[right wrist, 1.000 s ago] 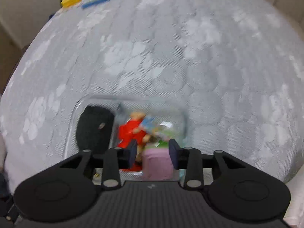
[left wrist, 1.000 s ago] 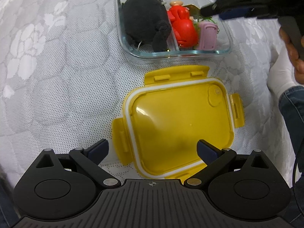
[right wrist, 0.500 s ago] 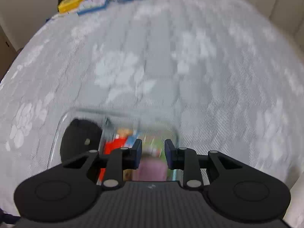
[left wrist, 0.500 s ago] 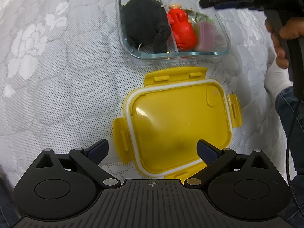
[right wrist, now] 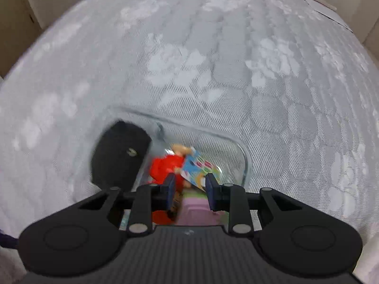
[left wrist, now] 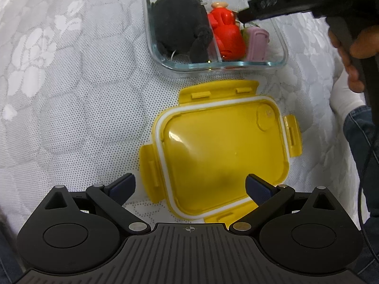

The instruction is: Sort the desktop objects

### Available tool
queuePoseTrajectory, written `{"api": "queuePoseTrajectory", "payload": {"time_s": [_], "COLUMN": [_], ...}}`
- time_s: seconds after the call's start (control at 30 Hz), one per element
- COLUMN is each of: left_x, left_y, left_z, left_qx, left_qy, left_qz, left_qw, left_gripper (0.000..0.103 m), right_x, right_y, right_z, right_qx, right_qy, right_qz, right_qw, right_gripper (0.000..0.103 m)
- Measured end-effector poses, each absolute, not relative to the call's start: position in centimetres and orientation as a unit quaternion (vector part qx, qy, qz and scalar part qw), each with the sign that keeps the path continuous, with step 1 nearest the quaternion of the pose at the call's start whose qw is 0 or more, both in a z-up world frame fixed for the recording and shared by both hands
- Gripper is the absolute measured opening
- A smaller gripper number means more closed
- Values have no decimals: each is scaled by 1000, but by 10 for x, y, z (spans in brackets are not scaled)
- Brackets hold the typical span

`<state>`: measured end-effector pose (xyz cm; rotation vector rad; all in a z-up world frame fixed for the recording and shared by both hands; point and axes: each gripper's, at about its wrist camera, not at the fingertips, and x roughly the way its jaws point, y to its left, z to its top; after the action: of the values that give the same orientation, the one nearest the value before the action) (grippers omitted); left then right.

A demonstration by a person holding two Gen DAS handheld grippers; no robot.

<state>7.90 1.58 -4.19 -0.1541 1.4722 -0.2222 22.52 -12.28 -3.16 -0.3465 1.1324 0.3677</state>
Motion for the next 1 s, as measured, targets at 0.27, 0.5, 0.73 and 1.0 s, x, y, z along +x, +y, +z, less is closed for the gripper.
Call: {"api": "queuePoseTrajectory", "payload": {"time_s": [0.27, 0.5, 0.73, 1.0], "left_x": [79, 81, 81, 78], "left_y": [18, 20, 21, 23], "left_z": [-41, -41, -39, -40], "left_qx": [-72, -74, -74, -76], "left_qy": [669, 668, 669, 669], "left_qz": [-99, -98, -99, -97], "left_qw": [733, 733, 733, 733], "left_gripper": [102, 102, 102, 102], "right_x": [240, 241, 236, 233], "right_y": [-145, -159, -140, -129], "right_z": [-17, -10, -16, -33], "right_qx": [-101, -52, -76, -49], "right_qy": [493, 494, 520, 560], "right_qz": [111, 117, 182, 197], "right_qw": [857, 860, 831, 803], "right_gripper": [13, 44, 1, 30]}}
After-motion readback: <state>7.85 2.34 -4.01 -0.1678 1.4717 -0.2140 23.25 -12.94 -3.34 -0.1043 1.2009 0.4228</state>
